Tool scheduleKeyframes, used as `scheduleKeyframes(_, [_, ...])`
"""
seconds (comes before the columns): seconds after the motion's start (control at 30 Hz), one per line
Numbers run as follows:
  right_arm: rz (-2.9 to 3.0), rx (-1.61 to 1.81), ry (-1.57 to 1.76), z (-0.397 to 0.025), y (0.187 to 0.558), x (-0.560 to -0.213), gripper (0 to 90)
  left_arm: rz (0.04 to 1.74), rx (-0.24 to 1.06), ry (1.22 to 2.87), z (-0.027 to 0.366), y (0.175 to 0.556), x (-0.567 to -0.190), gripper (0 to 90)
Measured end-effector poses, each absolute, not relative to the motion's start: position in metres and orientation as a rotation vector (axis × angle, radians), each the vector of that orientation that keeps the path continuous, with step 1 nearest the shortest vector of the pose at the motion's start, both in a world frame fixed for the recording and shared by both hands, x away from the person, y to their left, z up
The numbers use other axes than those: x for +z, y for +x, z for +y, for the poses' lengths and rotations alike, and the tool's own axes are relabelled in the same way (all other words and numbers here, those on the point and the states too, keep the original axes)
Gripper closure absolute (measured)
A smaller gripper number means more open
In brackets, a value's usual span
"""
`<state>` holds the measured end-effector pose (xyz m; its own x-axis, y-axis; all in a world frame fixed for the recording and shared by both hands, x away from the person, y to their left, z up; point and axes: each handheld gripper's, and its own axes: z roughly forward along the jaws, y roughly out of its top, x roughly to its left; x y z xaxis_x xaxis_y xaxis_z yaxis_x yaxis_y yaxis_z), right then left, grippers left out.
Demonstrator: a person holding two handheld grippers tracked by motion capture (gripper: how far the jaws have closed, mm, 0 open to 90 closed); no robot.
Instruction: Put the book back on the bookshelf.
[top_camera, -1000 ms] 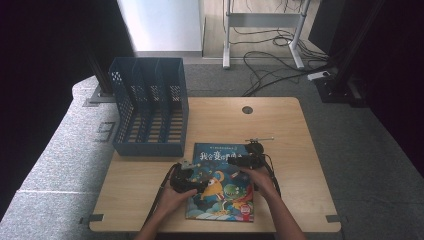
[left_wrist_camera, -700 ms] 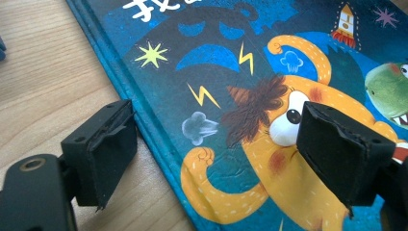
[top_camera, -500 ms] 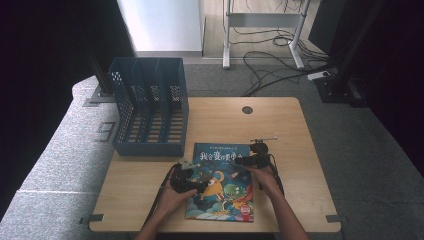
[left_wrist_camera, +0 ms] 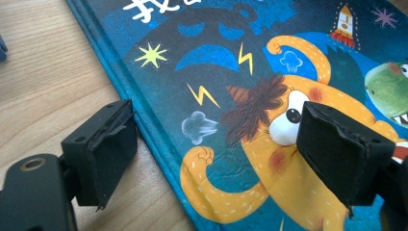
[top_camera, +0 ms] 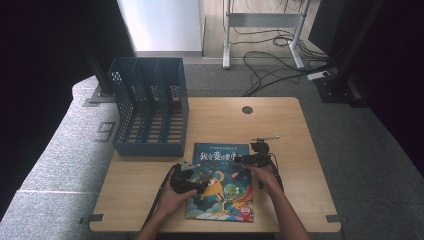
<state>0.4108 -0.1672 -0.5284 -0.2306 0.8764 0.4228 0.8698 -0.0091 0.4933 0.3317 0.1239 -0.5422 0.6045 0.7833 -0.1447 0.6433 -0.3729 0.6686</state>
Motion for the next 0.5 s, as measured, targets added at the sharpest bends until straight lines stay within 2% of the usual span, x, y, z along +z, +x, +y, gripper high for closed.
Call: scheduleKeyframes(0.5, [2.221,1.023,1.965,-0.1633,0.4112,-0.5263,23.4,1.107,0.28,2.136,0.1226,0.3299,-0.5434,14.0])
